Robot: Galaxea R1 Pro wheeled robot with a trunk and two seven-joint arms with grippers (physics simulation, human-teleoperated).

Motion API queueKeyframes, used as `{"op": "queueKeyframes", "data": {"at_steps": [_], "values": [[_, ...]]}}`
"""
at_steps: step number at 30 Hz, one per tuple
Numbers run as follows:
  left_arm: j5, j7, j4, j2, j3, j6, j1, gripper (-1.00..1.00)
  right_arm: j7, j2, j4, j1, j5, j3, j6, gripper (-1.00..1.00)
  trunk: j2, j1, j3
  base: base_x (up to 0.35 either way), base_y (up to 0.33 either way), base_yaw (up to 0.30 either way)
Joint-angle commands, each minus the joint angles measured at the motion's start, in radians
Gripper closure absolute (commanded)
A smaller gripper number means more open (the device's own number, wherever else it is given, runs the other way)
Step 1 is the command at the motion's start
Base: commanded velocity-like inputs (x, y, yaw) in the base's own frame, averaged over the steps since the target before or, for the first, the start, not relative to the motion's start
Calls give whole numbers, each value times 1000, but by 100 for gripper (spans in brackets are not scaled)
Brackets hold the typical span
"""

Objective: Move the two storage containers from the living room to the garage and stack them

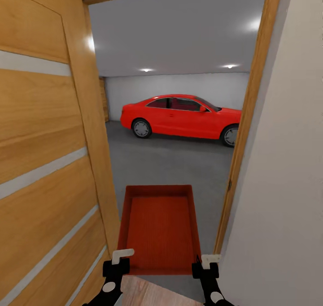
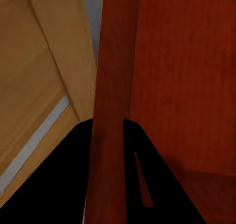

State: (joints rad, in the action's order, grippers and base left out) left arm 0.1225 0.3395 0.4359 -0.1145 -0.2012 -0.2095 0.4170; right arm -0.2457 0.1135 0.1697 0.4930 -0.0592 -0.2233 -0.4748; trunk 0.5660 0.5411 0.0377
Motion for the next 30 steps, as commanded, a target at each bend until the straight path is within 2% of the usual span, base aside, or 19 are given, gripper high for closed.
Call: {"op": "queueKeyframes", "data": {"at_steps": [1, 26, 30], "values": [[19, -18, -2, 1, -10, 76, 0, 100, -21, 0, 1, 2, -14, 10, -81, 100, 2, 1, 2, 202, 214, -281], [19, -19, -3, 1, -10, 77, 0, 100, -21, 0, 1, 2, -14, 10, -81, 100, 2, 1, 2, 215, 244, -281], [19, -19, -2, 1, -10, 77, 0, 100, -21, 0, 1, 2, -14, 10, -81, 100, 2, 1, 2, 216, 246, -147]]}}
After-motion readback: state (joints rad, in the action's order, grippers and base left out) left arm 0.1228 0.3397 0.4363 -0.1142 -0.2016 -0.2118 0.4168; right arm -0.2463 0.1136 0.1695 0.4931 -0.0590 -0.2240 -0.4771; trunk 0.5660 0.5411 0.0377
